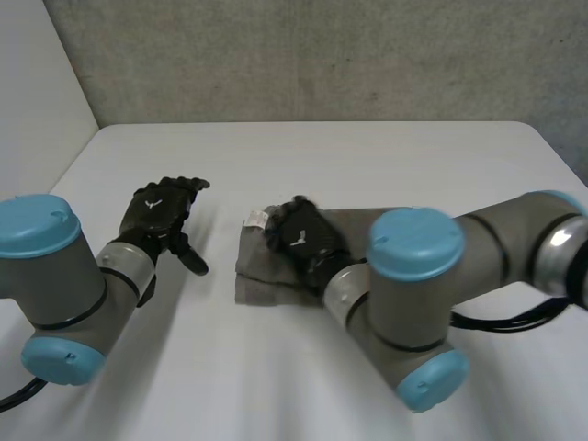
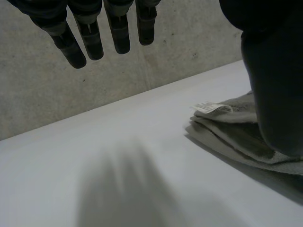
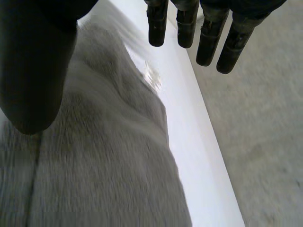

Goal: Fold the towel.

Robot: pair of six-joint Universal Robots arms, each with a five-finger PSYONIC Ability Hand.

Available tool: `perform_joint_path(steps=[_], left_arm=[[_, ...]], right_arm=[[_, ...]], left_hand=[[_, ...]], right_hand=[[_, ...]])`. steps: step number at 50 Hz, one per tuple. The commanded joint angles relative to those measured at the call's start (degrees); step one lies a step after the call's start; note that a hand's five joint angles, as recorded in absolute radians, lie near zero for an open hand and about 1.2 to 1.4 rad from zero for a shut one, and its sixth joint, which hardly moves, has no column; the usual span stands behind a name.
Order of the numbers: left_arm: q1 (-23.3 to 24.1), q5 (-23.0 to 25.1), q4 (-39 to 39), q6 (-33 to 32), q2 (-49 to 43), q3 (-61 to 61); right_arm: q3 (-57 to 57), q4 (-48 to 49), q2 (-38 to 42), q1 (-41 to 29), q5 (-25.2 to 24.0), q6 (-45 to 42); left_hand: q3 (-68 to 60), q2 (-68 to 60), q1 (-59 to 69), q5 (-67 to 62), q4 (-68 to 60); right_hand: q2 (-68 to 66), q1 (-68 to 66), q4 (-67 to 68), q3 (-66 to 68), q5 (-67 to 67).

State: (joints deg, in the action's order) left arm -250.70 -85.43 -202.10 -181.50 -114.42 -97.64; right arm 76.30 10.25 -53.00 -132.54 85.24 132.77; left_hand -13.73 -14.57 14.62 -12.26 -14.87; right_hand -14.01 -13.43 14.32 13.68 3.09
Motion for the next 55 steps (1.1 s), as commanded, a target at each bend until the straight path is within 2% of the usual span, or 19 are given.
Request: perform_joint_path(steps=[1,8,12,14,15,17,18,19,20,31,36,41,45,47,48,49,50,52,55], left_arm=[[1.7,0.0,0.0,-0.1,0.1,-0.4],[4.9,0.0,-0.4,-0.5,-0.5,-0.1],[6.7,0.0,-0.9,-0.5,-0.7,-0.2],[6.9,0.0,-0.9,-0.5,-0.7,-0.3],[7.0,0.0,-0.9,-0.4,-0.7,-0.4],[6.9,0.0,-0.9,-0.4,-0.6,-0.5],[6.9,0.0,-0.9,-0.4,-0.5,-0.7],[6.9,0.0,-0.9,-0.4,-0.5,-0.7],[6.9,0.0,-0.9,-0.4,-0.4,-0.8],[6.6,0.0,-0.9,-0.3,2.3,0.9],[6.2,-0.1,-0.9,0.2,5.4,3.1],[5.5,-0.4,-0.9,0.9,8.2,6.0],[3.9,-1.2,-0.8,2.4,8.7,8.2],[3.9,-1.7,-0.8,2.8,8.6,8.9],[3.9,-2.2,-0.6,3.2,8.6,9.5],[3.9,-2.2,-0.6,3.2,8.6,9.5],[3.8,-2.5,-0.6,3.5,8.6,9.8],[3.8,-2.5,-0.7,3.8,8.3,10.0],[4.3,-2.5,-0.8,3.9,7.6,10.2]], right_arm=[[12.0,0.5,-9.3,9.5,-0.6,7.1],[19.8,1.1,-10.5,15.6,-0.7,11.4],[22.0,2.3,-10.1,18.7,-0.7,11.6],[22.8,3.8,-9.8,20.5,-0.4,10.9],[22.8,3.8,-9.8,20.5,-0.4,10.9],[22.6,4.5,-8.4,22.1,0.1,10.8],[22.6,4.5,-8.4,22.1,0.1,10.8],[22.3,4.5,-8.3,23.0,0.3,10.8],[22.3,4.5,-8.3,23.0,0.3,10.8],[15.7,4.1,-13.8,19.7,-0.2,3.4],[7.9,3.6,-11.3,6.1,-8.5,0.9],[4.6,2.2,-5.7,1.6,-15.8,-0.9],[2.7,1.5,-4.2,0.7,-16.9,-1.2],[1.5,1.4,-4.0,0.7,-15.0,1.1],[1.5,1.4,-4.0,0.7,-15.0,1.1],[1.4,1.4,-4.1,1.0,-12.6,3.7],[1.4,1.4,-4.1,1.1,-12.6,3.7],[1.7,1.8,-6.0,1.8,-5.9,11.9],[2.8,1.3,-9.6,3.0,-0.4,20.5]], left_hand=[[3.7,4.5,-4.6,12.2,4.8],[3.7,4.5,-4.6,12.2,4.8],[3.7,4.5,-4.6,12.2,4.8],[3.7,4.5,-4.6,12.2,4.8],[3.7,4.5,-4.6,12.2,4.8],[3.7,4.5,-4.6,12.2,4.8],[3.7,4.5,-4.6,12.2,4.8],[3.7,4.5,-4.6,12.2,4.8],[3.7,4.5,-4.6,12.2,4.8],[3.5,4.4,-4.4,12.1,4.7],[3.0,3.9,-3.9,11.5,4.1],[3.0,3.9,-3.9,11.5,4.1],[2.8,3.7,-3.7,11.4,4.0],[3.0,3.9,-3.9,11.5,4.1],[3.0,3.9,-3.9,11.5,4.1],[3.0,3.9,-3.9,11.5,4.1],[3.0,3.9,-3.9,11.5,4.1],[3.0,3.9,-3.9,11.5,4.1],[2.8,3.7,-3.7,11.4,4.0]], right_hand=[[4.0,3.4,-4.3,-3.7,-3.1],[4.0,3.4,-4.3,-3.7,-3.1],[-6.5,-7.1,6.2,6.8,7.4],[-24.6,-25.2,24.3,24.9,25.5],[-24.7,-25.3,24.4,25.0,25.6],[-50.3,-50.8,50.0,50.6,51.2],[-50.4,-51.0,50.1,50.7,51.3],[-65.8,-66.4,65.5,66.2,66.8],[-66.0,-66.6,65.7,66.3,66.9],[-66.0,-66.6,65.7,66.3,66.9],[-66.0,-66.6,65.7,66.3,66.9],[-66.0,-66.6,65.7,66.3,66.9],[-65.5,-66.1,65.2,65.9,66.5],[-35.3,-35.9,35.0,35.6,36.2],[-35.1,-35.7,34.8,35.4,36.0],[-19.1,-19.7,18.8,19.4,20.0],[-18.9,-19.5,18.6,19.3,19.9],[-4.2,-4.8,3.9,4.5,5.1],[1.7,1.1,-2.0,-1.4,-0.8]])
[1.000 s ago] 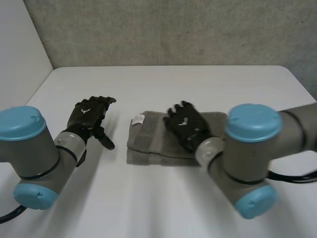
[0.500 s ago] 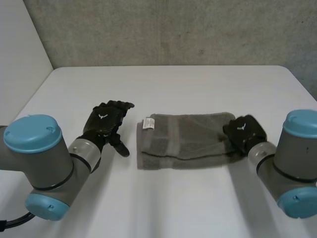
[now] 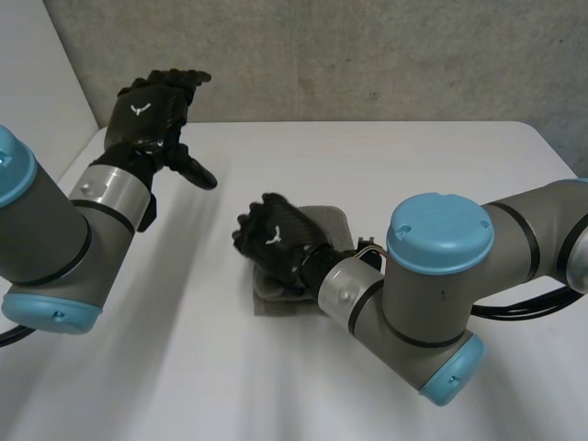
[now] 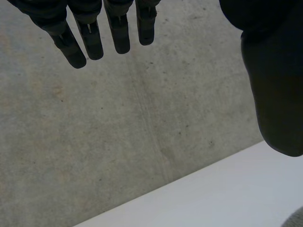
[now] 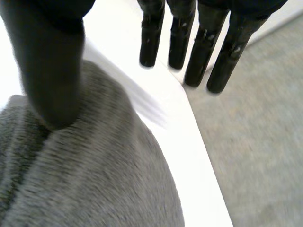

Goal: Fold the towel.

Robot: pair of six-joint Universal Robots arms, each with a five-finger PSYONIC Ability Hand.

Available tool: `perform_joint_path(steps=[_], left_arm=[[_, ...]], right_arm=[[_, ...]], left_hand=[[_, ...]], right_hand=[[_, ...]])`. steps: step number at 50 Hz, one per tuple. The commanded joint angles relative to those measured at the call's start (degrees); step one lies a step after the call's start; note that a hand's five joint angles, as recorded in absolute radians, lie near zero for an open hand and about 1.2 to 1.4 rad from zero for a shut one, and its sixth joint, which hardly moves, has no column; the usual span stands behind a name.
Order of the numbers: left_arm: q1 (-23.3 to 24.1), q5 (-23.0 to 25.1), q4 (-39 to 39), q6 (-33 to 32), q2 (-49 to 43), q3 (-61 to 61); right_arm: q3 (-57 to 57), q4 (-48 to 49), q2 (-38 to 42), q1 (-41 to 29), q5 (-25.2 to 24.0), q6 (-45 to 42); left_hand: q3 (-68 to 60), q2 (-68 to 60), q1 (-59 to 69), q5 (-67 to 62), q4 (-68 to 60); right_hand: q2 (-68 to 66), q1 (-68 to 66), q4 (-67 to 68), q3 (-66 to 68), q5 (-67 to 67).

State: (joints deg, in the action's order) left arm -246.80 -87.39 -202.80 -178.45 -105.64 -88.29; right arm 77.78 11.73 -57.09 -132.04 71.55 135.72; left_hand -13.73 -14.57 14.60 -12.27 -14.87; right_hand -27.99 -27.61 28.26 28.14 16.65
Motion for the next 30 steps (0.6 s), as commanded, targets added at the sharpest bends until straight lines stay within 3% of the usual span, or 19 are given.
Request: perform_joint_path(steps=[1,4,8,14,23,25,30], left_arm=[[1.0,-0.5,-0.1,0.8,-1.8,1.0],[1.3,-0.5,-0.1,0.8,-2.8,1.3],[4.5,-0.6,0.1,0.8,-6.9,2.5],[8.1,-0.4,0.4,0.2,-14.1,2.9],[11.2,-0.7,4.2,-3.7,-23.6,3.7],[11.3,-3.1,8.2,-7.8,-25.3,5.1],[11.5,-7.0,12.7,-9.1,-23.8,7.2]], right_arm=[[1.3,-0.2,-5.5,2.5,13.4,17.6],[2.6,-0.3,-7.0,4.3,15.8,24.6],[4.7,-0.4,-8.0,7.2,14.9,29.2],[4.7,-0.4,-6.5,8.6,14.9,29.2],[1.4,-1.2,4.0,9.3,14.9,29.2],[0.5,-2.3,5.5,9.3,14.8,29.1],[-3.4,-8.0,7.8,9.2,14.8,29.3]], left_hand=[[2.7,3.5,-3.5,11.2,3.8],[2.5,3.3,-3.4,11.0,3.6],[2.5,3.3,-3.4,11.0,3.6],[2.3,3.2,-3.2,10.9,3.5],[1.2,2.0,-2.0,9.7,2.3],[1.3,2.2,-2.2,9.9,2.5],[2.3,3.2,-3.2,10.9,3.5]], right_hand=[[15.7,15.3,-16.0,-15.9,-14.4],[18.0,17.6,-18.3,-18.1,-16.7],[18.0,17.6,-18.3,-18.1,-16.7],[18.0,17.6,-18.3,-18.1,-16.7],[18.0,17.6,-18.3,-18.1,-16.7],[18.0,17.6,-18.3,-18.1,-16.7],[18.0,17.6,-18.3,-18.1,-16.7]])
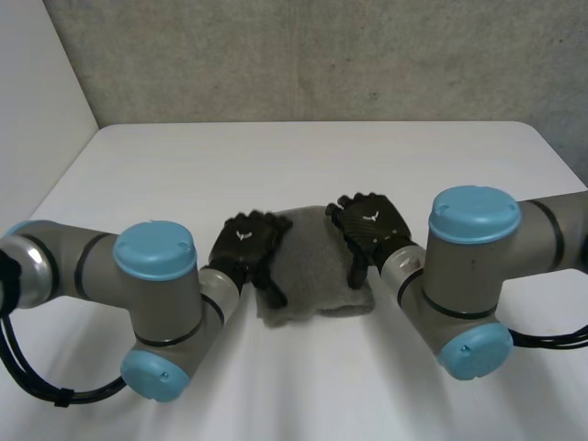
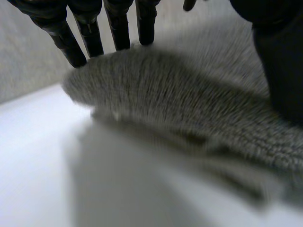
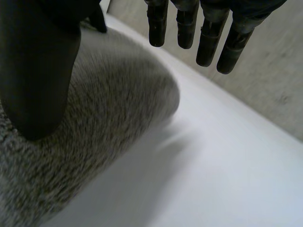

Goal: Fold the towel.

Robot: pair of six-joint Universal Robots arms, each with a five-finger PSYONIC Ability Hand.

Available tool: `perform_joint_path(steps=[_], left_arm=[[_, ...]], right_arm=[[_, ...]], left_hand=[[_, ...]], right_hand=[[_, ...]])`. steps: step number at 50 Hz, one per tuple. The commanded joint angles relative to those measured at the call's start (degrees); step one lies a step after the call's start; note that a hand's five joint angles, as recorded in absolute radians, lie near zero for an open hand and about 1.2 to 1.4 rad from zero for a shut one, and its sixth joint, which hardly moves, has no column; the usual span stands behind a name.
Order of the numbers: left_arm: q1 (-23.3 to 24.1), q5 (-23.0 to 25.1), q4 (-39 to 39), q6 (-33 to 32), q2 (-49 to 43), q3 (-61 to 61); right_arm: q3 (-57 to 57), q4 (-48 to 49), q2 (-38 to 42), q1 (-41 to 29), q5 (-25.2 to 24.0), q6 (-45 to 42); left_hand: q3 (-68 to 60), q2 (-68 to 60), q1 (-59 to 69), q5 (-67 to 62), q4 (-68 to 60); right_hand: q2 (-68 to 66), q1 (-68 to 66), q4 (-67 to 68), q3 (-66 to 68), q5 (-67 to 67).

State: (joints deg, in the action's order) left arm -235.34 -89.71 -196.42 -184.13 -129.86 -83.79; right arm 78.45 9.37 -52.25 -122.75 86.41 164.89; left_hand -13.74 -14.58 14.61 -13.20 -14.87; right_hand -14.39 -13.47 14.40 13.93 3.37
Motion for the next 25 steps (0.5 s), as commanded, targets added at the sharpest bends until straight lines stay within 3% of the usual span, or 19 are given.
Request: perform_joint_path(steps=[1,8,15,21,25], left_arm=[[0.1,-4.7,6.3,-3.4,0.4,2.7],[0.3,-5.0,7.2,-0.4,10.2,3.4],[-0.5,-5.2,7.6,4.8,18.9,4.3],[-2.0,-5.7,17.4,6.3,26.6,8.6],[-3.7,-6.8,25.8,6.8,28.1,12.1]], right_arm=[[-4.9,-7.5,2.7,-0.1,-0.3,0.3],[-5.1,-9.6,-4.5,0.1,-0.7,0.8],[-4.7,-9.7,-19.0,1.9,2.8,3.7],[-5.7,-12.2,-27.1,5.6,9.5,6.8],[-6.0,-14.6,-28.1,6.1,9.9,7.1]], left_hand=[[2.3,3.2,-3.2,11.8,3.5],[2.9,3.7,-3.7,12.3,4.0],[3.0,3.9,-3.9,12.5,4.1],[3.0,3.9,-3.9,12.5,4.1],[3.2,4.0,-4.1,12.6,4.3]], right_hand=[[4.4,3.5,-4.4,-3.9,-3.4],[4.4,3.5,-4.4,-3.9,-3.4],[4.4,3.5,-4.4,-3.9,-3.4],[4.4,3.5,-4.4,-3.9,-3.4],[4.4,3.5,-4.4,-3.9,-3.4]])
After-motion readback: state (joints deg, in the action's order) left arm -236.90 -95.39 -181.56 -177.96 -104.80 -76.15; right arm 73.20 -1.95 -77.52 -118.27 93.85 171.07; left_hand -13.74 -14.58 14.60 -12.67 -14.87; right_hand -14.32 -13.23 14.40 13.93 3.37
